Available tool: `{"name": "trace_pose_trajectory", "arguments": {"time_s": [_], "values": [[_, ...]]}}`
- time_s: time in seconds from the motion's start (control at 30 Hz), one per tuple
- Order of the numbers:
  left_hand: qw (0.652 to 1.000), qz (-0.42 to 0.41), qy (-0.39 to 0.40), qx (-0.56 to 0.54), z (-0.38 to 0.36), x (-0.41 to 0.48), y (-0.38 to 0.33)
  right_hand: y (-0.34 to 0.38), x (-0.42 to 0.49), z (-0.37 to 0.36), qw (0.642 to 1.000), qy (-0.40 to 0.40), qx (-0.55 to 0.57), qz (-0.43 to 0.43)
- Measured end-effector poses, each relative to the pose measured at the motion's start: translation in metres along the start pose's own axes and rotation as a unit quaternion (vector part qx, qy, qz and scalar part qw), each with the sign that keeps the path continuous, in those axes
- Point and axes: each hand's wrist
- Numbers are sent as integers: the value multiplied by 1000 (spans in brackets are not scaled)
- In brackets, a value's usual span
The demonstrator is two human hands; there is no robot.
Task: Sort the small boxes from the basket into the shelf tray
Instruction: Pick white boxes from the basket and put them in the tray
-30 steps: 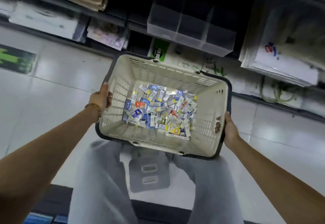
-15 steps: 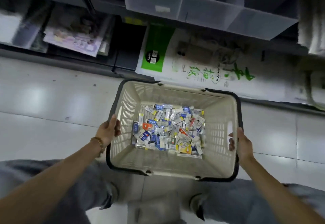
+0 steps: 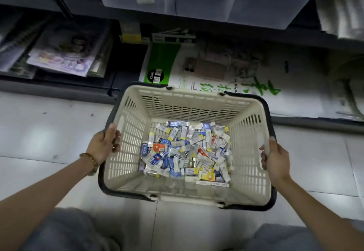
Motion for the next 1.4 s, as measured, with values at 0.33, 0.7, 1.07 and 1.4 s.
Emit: {"name": "trace_pose_trajectory", "arguments": {"time_s": [0.33, 0.7, 1.07, 1.4], "values": [[999, 31, -19, 10, 0, -11, -11, 7, -2, 1, 972, -68, -170, 148], [979, -188, 57, 63, -43, -31, -58, 31, -45, -52, 933, 214, -221, 187], [928, 186, 261, 189, -112, 1, 47, -52, 7, -83, 872, 305, -384, -8], [923, 228, 267, 159, -129, 16, 76, -78, 17, -99, 912, 220, -339, 71]]}}
Point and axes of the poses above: each hand's wrist, its own x-axis towards the middle knuckle, its own z-axis out of the back of the hand, y = z × x, and after that the axes turned 9 degrees about -x, right-handed
